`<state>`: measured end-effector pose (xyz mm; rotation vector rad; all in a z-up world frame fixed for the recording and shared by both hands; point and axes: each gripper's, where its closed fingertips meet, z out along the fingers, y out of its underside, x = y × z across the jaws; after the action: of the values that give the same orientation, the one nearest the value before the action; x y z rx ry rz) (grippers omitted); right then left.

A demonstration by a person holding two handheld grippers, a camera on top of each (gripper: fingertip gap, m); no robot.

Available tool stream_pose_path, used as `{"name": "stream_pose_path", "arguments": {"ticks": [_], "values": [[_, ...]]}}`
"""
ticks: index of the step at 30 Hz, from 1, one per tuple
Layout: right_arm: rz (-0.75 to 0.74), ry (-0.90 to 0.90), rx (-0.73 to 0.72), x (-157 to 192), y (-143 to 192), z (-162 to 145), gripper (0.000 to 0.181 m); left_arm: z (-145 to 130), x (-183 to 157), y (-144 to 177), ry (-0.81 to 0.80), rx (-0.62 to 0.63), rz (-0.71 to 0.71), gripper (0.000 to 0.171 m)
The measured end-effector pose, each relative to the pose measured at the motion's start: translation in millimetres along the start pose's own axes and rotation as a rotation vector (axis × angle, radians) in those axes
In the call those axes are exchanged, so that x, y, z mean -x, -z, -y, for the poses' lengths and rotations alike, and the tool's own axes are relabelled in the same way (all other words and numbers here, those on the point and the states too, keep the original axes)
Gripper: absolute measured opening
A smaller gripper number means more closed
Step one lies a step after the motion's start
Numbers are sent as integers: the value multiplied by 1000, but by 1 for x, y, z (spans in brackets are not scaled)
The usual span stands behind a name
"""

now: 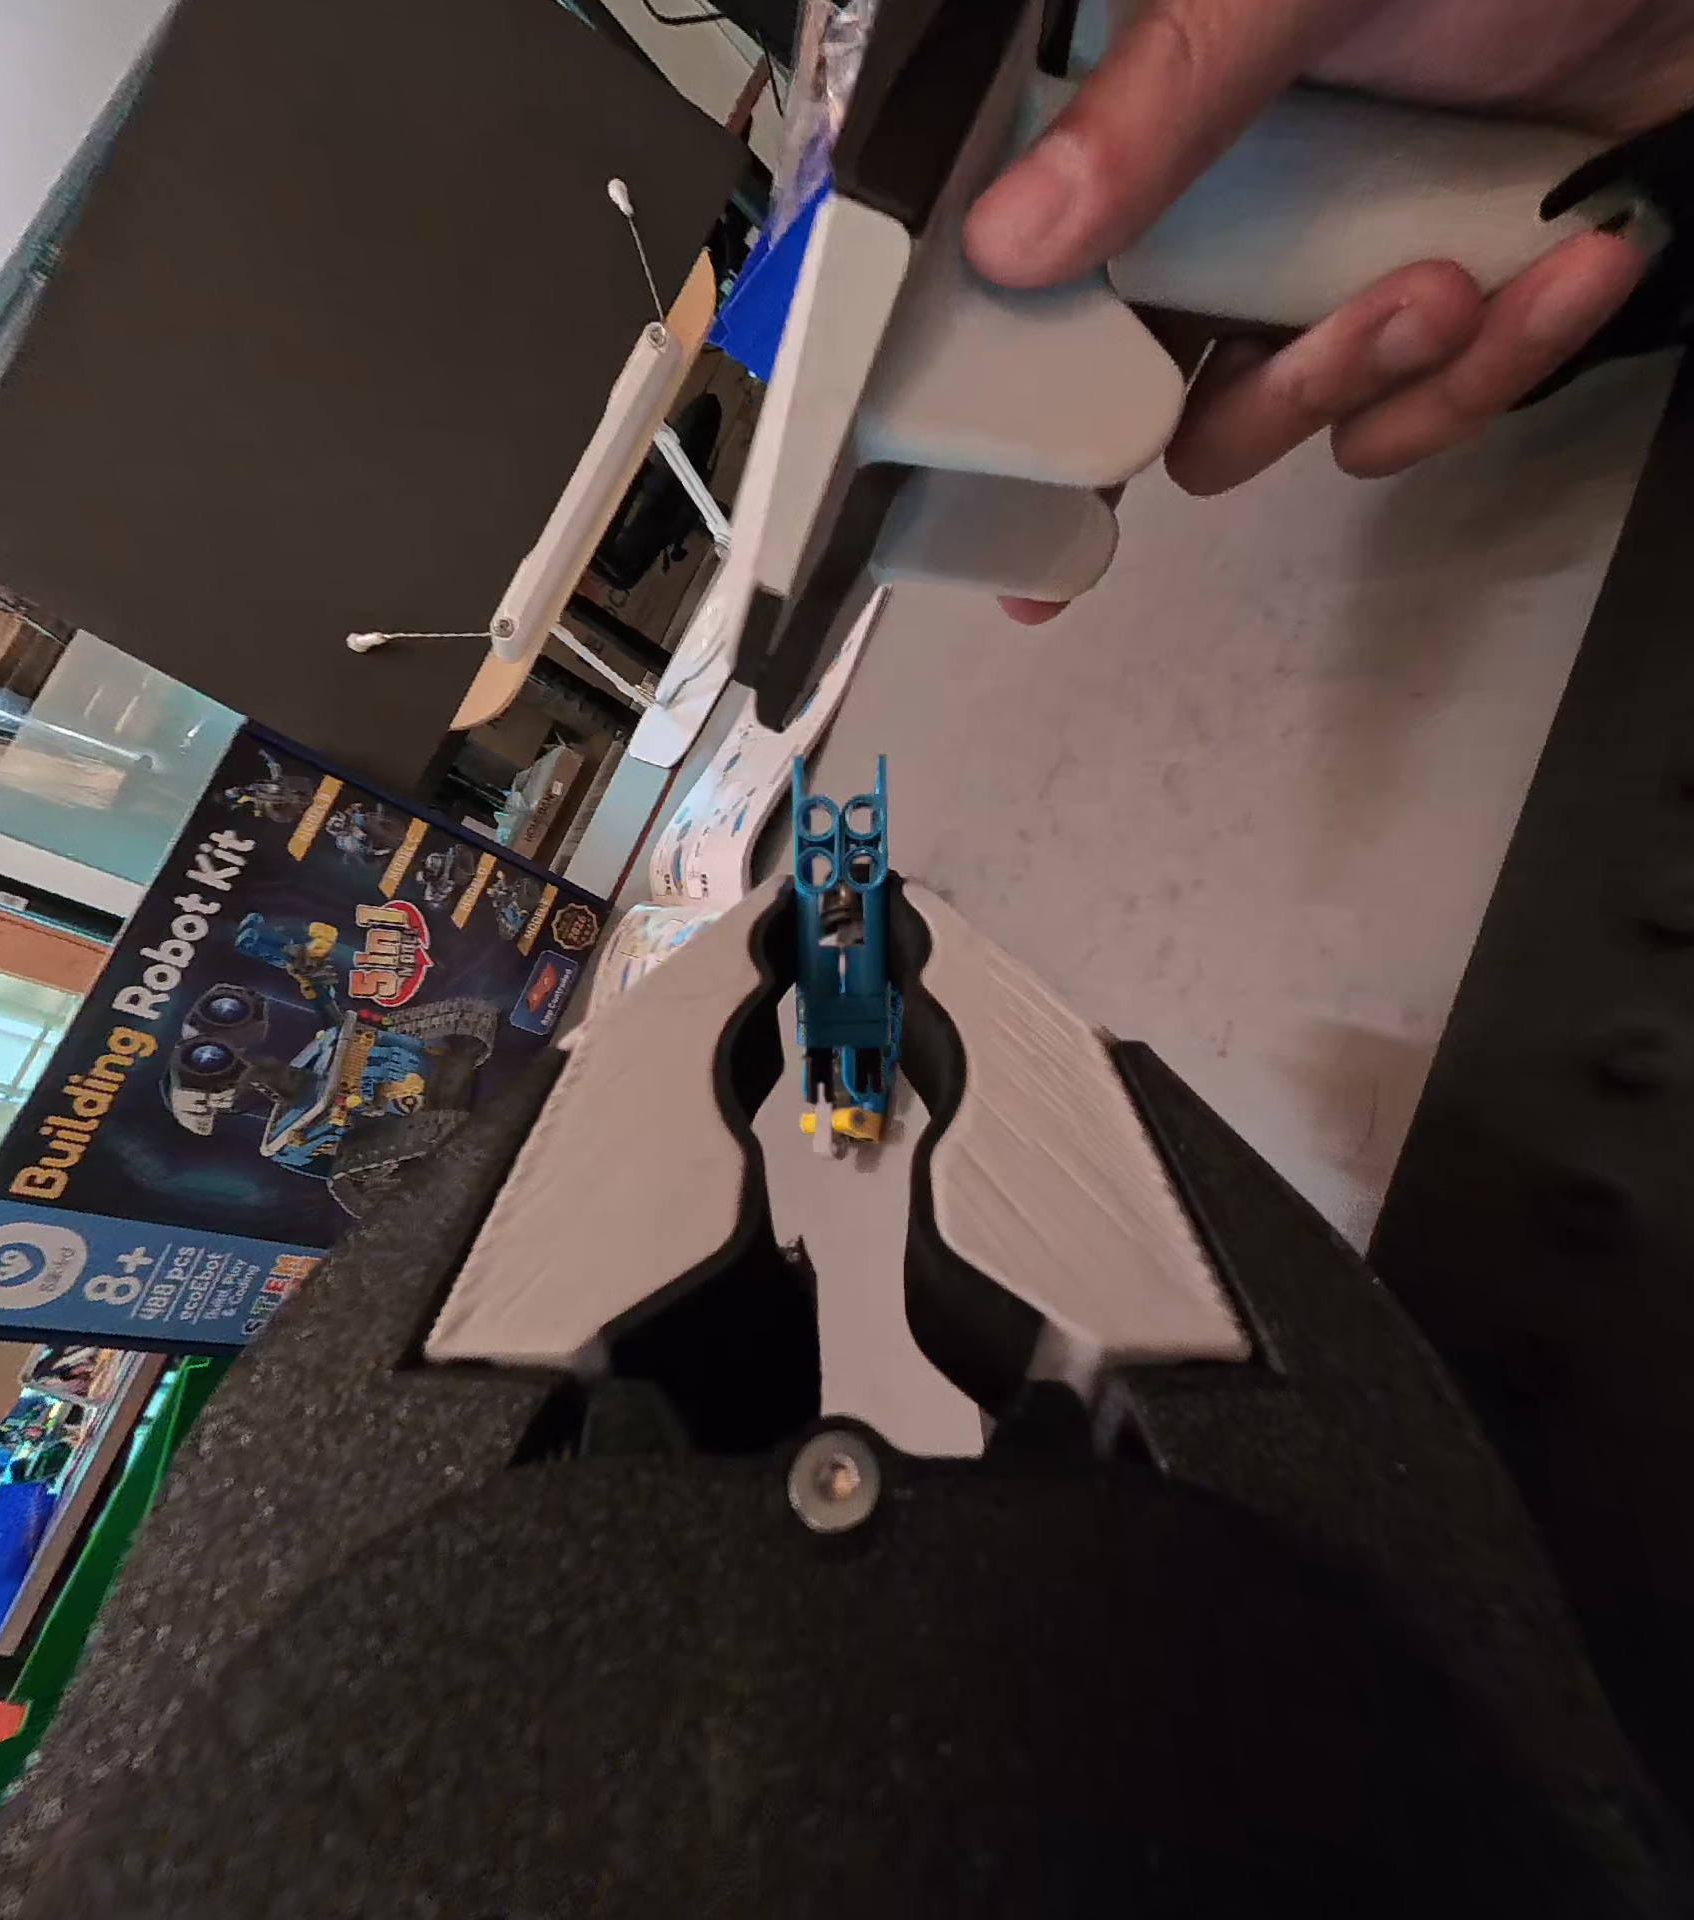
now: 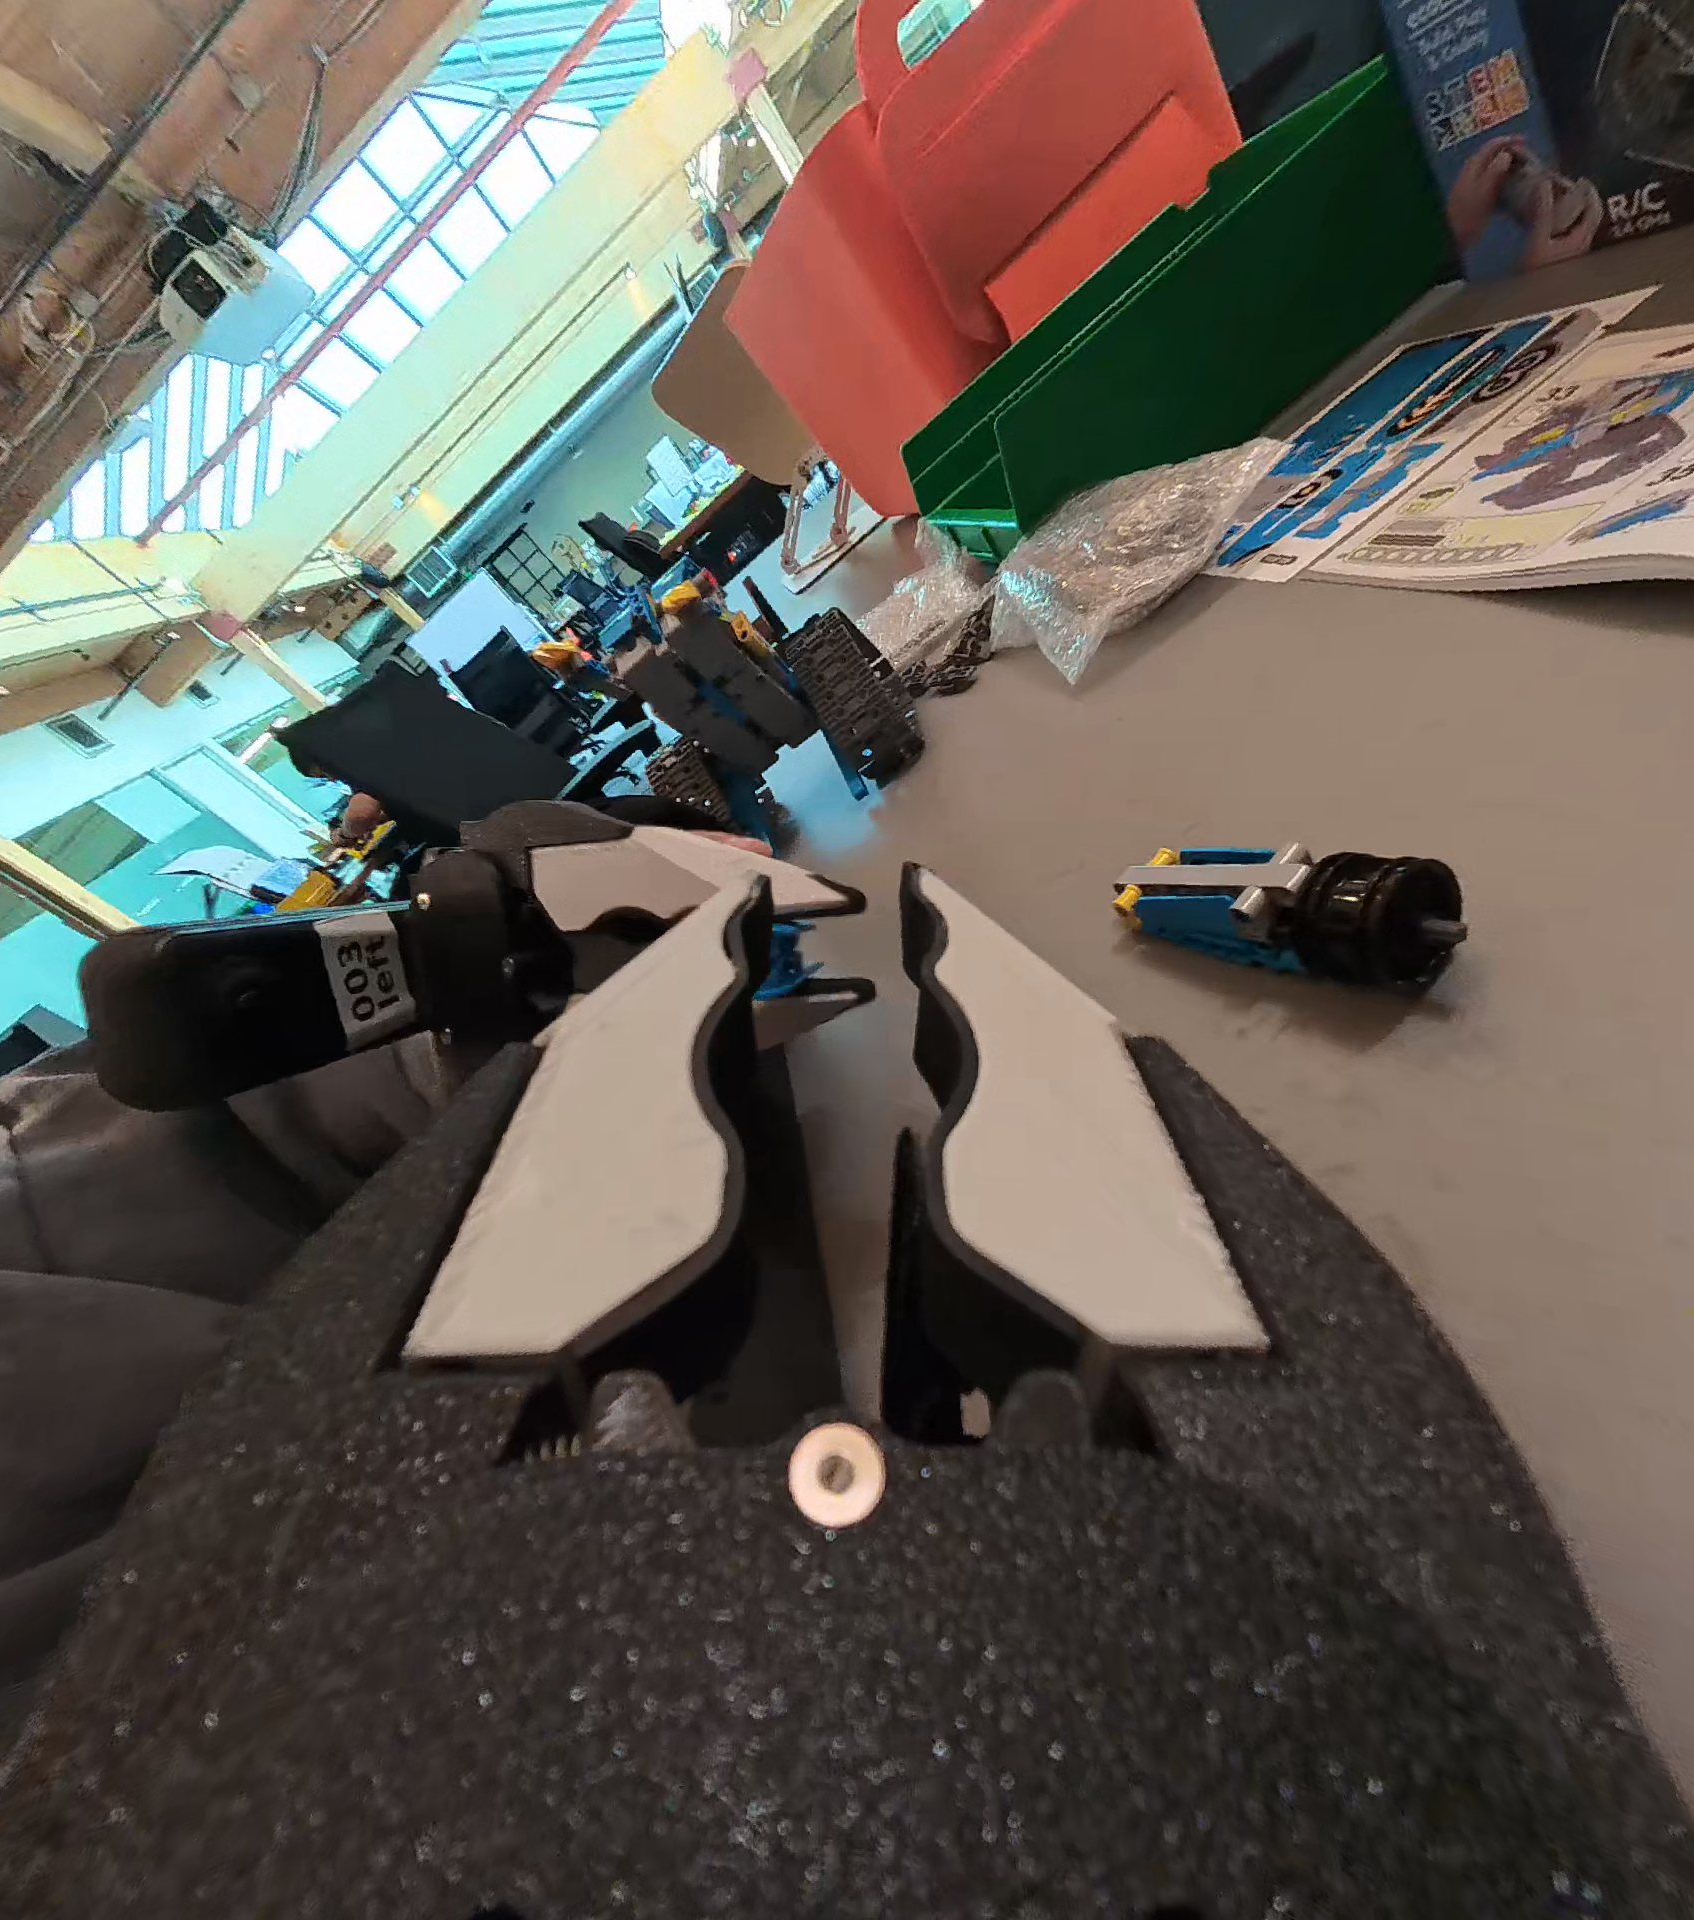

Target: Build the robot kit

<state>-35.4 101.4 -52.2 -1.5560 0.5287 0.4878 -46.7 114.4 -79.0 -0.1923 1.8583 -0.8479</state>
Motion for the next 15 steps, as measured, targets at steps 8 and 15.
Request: {"name": "stream_pose_path", "arguments": {"ticks": [8,15], "values": [[-512,291,-82,-52,58,57,24,5,37,12,271,-86,81,16],[-716,673,-226,-73,105,181,41,25,93,2,655,-272,72,16]]}}
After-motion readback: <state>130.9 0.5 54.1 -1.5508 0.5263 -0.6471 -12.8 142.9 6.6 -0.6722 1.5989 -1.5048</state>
